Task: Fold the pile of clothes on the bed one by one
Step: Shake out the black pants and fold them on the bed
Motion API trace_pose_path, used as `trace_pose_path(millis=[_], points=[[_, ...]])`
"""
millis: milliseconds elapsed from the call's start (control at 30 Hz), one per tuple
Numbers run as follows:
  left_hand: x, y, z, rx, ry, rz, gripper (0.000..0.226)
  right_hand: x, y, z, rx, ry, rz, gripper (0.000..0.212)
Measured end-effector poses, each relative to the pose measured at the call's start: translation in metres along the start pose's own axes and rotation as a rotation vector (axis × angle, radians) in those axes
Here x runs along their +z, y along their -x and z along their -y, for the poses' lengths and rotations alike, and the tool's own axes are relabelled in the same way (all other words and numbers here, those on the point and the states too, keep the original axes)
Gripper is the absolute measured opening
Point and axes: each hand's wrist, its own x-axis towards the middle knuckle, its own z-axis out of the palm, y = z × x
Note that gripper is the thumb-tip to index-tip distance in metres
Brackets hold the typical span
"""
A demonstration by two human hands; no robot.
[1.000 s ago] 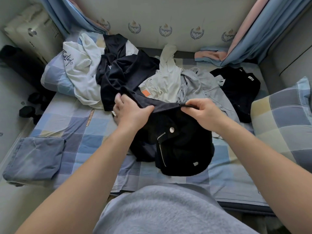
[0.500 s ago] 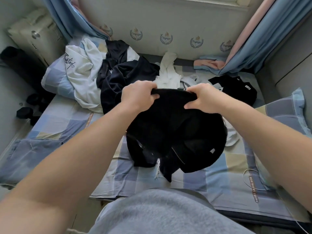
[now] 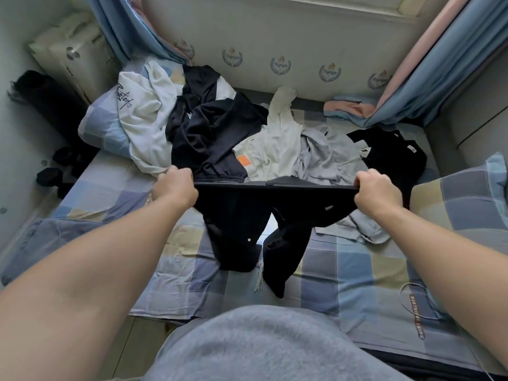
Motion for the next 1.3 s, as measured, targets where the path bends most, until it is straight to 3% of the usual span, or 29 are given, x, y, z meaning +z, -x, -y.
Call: trace_pose_path(millis=[100,300,367,467,567,667,767,833,933,1100,1200,1300], points=[[0.02,0.008,0.014,-0.065,0.085,0.023,0.018,0.012,0.007,-0.001,0.054,-0.132,-0.019,0.022],[0.034,0.007,0.032,-0.142,0.112,0.098,0.029,0.011,0.011,-0.003,0.379,-0.501,0.175,0.047],[0.036,0.001,0.034,-0.167,0.311,0.133,0.039,0.01,0.007,0.002,0.475,-0.779,0.209,0.048],[0.03,-0.008,0.032,-0.255,0.856,0.193,0.045,0.006,0.003,0.007,0.6,-1.176,0.235,0.047],[0.006,-0.016,0.025,-0.235,1.034,0.179,0.032,-0.001,-0.008,0.004,0.603,-1.349,0.211,0.036],[-0.037,-0.027,0.007,-0.175,1.251,0.12,0.017,-0.022,-0.027,0.004,0.557,-1.37,0.081,0.032],[-0.091,-0.038,-0.01,-0.062,1.434,0.096,0.014,-0.065,-0.042,0.012,0.382,-1.354,-0.019,0.021],[-0.13,-0.046,-0.017,0.072,1.501,0.097,0.019,-0.1,-0.052,0.016,0.203,-1.281,-0.082,0.028],[-0.195,-0.056,-0.029,0.233,1.418,-0.06,0.029,-0.164,-0.073,0.026,0.035,-1.105,-0.258,0.036],[-0.306,-0.058,-0.039,0.342,1.19,-0.542,0.015,-0.291,-0.097,0.033,-0.14,-1.008,-0.551,0.009],[-0.357,-0.052,-0.048,0.335,1.145,-0.707,0.031,-0.353,-0.095,0.037,-0.168,-1.109,-0.62,0.029],[-0.412,-0.044,-0.058,0.403,1.007,-0.855,0.031,-0.416,-0.096,0.04,-0.182,-1.199,-0.631,0.026]])
